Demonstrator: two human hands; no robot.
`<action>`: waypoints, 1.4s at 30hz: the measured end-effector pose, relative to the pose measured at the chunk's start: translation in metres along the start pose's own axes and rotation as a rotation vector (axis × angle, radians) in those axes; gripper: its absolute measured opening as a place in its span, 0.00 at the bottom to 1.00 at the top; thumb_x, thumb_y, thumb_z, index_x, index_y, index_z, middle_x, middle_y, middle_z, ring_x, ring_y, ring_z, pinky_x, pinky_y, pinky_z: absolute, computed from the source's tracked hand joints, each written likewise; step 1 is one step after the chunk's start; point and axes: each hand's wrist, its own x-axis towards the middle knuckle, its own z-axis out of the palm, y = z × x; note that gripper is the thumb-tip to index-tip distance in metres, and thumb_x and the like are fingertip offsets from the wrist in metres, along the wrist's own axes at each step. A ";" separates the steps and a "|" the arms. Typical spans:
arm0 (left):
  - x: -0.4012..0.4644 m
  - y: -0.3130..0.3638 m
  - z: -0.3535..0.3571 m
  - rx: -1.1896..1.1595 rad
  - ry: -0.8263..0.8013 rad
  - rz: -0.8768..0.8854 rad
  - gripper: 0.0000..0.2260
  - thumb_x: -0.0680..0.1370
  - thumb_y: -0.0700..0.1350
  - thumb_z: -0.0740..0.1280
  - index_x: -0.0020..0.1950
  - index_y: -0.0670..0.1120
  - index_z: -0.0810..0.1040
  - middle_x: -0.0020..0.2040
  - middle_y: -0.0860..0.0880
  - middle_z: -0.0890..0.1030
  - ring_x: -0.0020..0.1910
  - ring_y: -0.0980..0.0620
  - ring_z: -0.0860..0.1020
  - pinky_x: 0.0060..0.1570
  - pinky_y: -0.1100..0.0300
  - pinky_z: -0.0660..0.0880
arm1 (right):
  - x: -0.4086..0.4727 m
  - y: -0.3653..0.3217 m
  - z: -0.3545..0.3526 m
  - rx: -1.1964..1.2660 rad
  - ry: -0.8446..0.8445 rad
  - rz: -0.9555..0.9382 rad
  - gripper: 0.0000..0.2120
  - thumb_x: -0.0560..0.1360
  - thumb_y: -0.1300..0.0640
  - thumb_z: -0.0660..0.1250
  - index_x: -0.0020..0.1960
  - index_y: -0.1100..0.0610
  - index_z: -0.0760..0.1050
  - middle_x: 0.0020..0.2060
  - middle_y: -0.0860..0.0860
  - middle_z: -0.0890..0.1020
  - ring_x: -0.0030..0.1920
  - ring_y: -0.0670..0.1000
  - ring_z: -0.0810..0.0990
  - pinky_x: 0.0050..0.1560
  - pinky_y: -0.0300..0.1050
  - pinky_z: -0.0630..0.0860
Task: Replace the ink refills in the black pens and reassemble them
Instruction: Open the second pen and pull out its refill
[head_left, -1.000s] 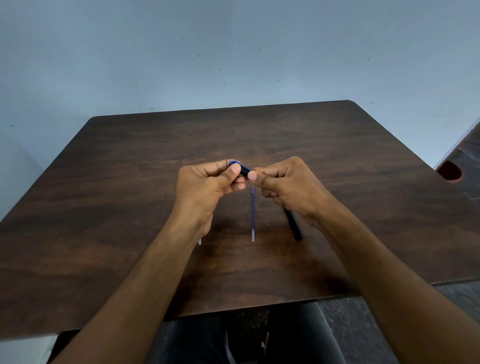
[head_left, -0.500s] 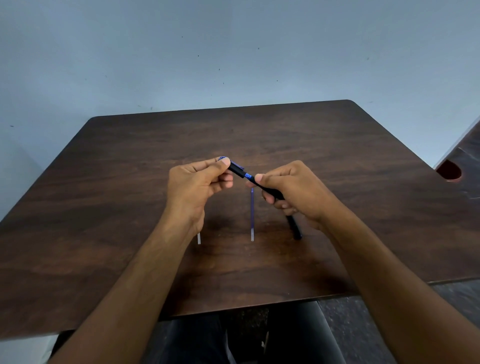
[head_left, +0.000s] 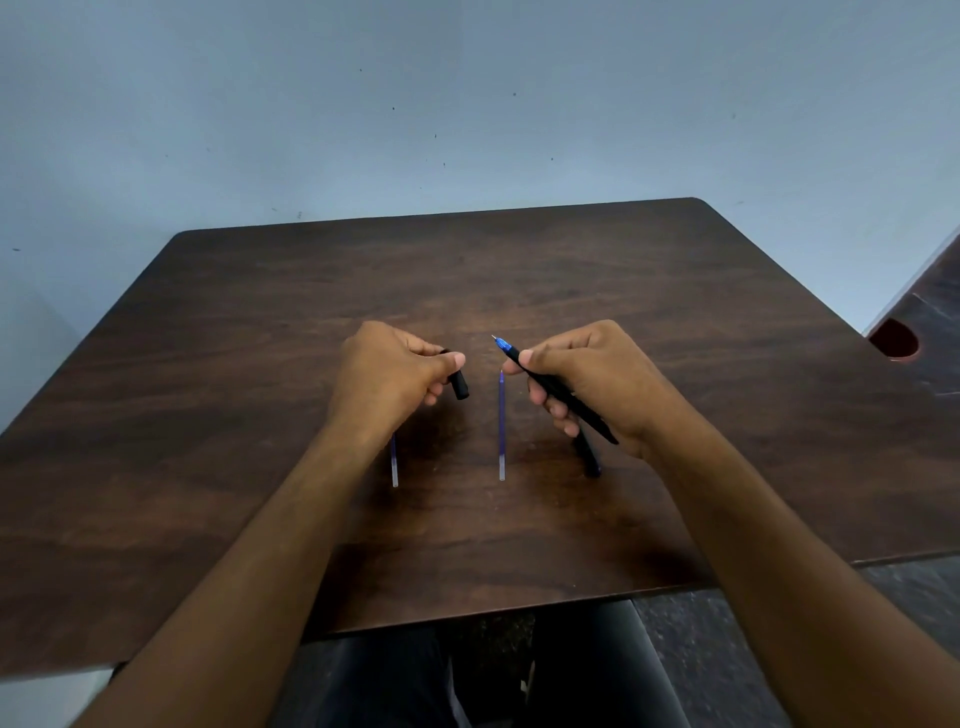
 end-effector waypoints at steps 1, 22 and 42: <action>0.003 0.001 0.000 0.046 -0.003 -0.014 0.07 0.72 0.48 0.79 0.43 0.47 0.86 0.31 0.47 0.84 0.25 0.55 0.79 0.30 0.62 0.76 | 0.001 0.001 0.000 -0.001 0.006 0.004 0.11 0.81 0.58 0.66 0.49 0.59 0.87 0.32 0.56 0.80 0.27 0.49 0.72 0.24 0.43 0.70; 0.018 0.011 0.013 0.408 -0.046 -0.094 0.14 0.69 0.55 0.78 0.47 0.46 0.86 0.40 0.46 0.85 0.44 0.48 0.84 0.51 0.51 0.82 | 0.010 0.008 -0.002 0.059 0.032 0.065 0.12 0.80 0.61 0.64 0.50 0.62 0.86 0.32 0.56 0.80 0.27 0.48 0.72 0.24 0.42 0.69; -0.008 0.009 0.005 -0.001 -0.053 0.333 0.10 0.71 0.50 0.79 0.50 0.51 0.87 0.41 0.56 0.87 0.29 0.62 0.80 0.33 0.69 0.76 | 0.012 0.013 0.005 0.124 0.024 0.006 0.12 0.80 0.62 0.64 0.49 0.62 0.86 0.32 0.57 0.80 0.27 0.49 0.72 0.25 0.43 0.68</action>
